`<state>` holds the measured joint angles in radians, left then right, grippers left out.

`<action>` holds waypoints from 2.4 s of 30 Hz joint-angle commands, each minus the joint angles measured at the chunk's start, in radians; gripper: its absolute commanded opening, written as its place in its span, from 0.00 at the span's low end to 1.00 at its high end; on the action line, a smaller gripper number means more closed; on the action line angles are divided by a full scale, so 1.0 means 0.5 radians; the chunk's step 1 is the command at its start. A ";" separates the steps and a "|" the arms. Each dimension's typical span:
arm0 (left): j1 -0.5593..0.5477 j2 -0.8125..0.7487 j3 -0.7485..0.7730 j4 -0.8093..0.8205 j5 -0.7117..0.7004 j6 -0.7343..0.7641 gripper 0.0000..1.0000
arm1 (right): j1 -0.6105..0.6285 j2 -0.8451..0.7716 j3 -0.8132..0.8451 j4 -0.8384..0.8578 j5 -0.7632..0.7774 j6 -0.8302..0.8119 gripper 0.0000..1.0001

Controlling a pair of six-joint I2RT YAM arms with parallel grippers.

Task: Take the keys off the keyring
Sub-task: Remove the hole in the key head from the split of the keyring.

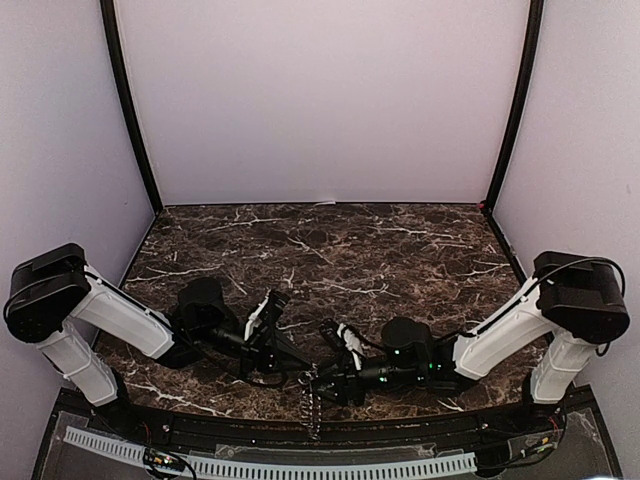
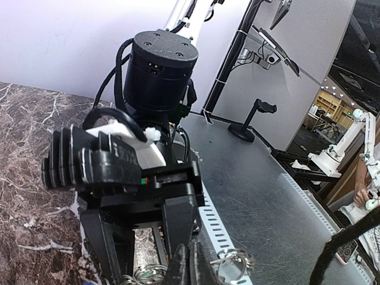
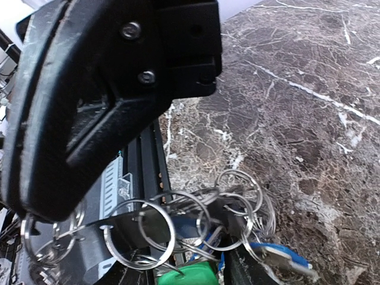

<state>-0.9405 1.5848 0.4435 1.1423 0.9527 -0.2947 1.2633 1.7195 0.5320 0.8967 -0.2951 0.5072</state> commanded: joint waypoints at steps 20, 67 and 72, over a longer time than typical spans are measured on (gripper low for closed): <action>0.026 -0.117 -0.055 0.104 -0.077 -0.015 0.00 | 0.113 -0.322 -0.120 -0.204 0.550 -0.118 0.00; 0.240 -0.299 0.153 -0.266 -0.072 -0.037 0.59 | 0.232 -0.877 -0.028 -0.443 0.966 -1.157 0.00; 0.240 -0.294 0.204 -0.313 0.002 -0.032 0.60 | 0.164 -0.973 -0.031 -0.459 0.715 -1.207 0.00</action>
<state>-0.8265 1.4616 0.5125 1.0191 0.9047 -0.3305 1.3663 1.2816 0.5140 0.5831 0.1841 -0.0536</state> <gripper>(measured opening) 0.597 0.020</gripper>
